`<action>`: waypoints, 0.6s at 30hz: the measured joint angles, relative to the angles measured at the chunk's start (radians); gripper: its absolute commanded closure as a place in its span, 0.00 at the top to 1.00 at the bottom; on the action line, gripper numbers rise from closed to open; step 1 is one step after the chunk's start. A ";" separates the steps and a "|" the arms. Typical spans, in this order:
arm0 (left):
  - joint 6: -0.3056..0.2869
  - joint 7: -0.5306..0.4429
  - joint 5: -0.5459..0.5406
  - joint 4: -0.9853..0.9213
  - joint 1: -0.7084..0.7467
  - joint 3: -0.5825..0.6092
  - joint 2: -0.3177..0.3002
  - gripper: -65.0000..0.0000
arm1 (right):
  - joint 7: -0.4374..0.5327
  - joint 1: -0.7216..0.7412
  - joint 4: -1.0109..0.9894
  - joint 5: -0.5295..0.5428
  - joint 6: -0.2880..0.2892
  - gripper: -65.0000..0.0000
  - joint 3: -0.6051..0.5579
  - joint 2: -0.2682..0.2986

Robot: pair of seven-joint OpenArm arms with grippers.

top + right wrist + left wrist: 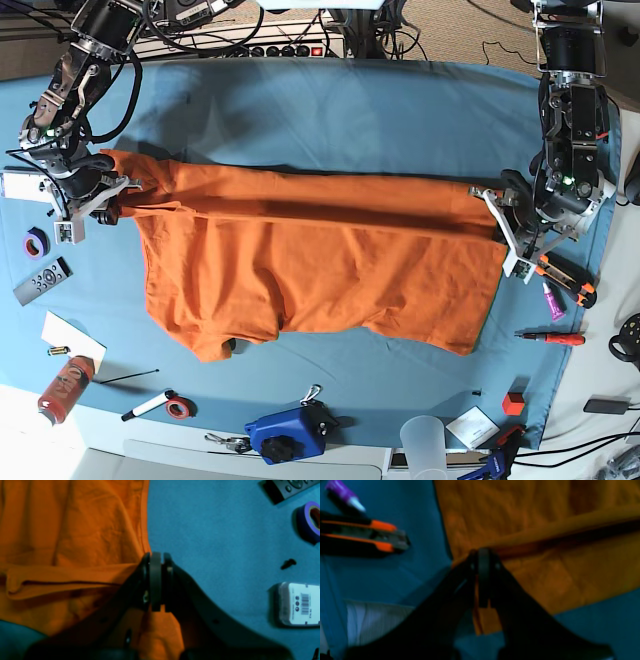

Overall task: Layout the t-shirt on the table in an organized manner, then fold the t-shirt properly
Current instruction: 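Pull the shirt edge with both grippers to straighten it, then regrasp the shirt corners with both grippers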

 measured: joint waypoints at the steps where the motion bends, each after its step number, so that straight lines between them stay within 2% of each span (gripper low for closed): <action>1: 0.000 -0.002 0.000 0.000 0.000 0.000 0.000 0.12 | 0.000 0.000 0.000 0.000 0.000 0.14 0.000 0.000; 3: 0.001 -0.001 0.005 0.000 0.000 0.000 -0.001 0.30 | 0.001 0.000 0.000 -0.001 0.000 0.28 0.000 0.000; 5: 0.032 -0.001 0.001 0.000 0.000 0.000 -0.002 0.39 | 0.001 0.000 0.000 0.002 0.000 0.32 0.000 0.000; 7: 0.085 -0.001 -0.001 0.000 0.000 0.000 -0.002 0.40 | 0.013 0.003 0.000 0.002 -0.001 0.32 0.000 0.000; 10: 0.105 0.020 0.000 0.000 -0.003 -0.001 -0.002 0.40 | 0.007 0.043 -0.001 0.007 -0.001 0.31 0.009 0.001; 15: 0.116 0.144 0.002 0.110 0.003 -0.004 -0.002 0.40 | -0.107 0.099 0.077 0.202 0.000 0.31 0.080 0.002; 18: 0.113 0.150 -0.003 0.254 0.051 -0.052 -0.002 0.40 | -0.195 0.097 0.137 0.266 0.028 0.31 0.170 0.003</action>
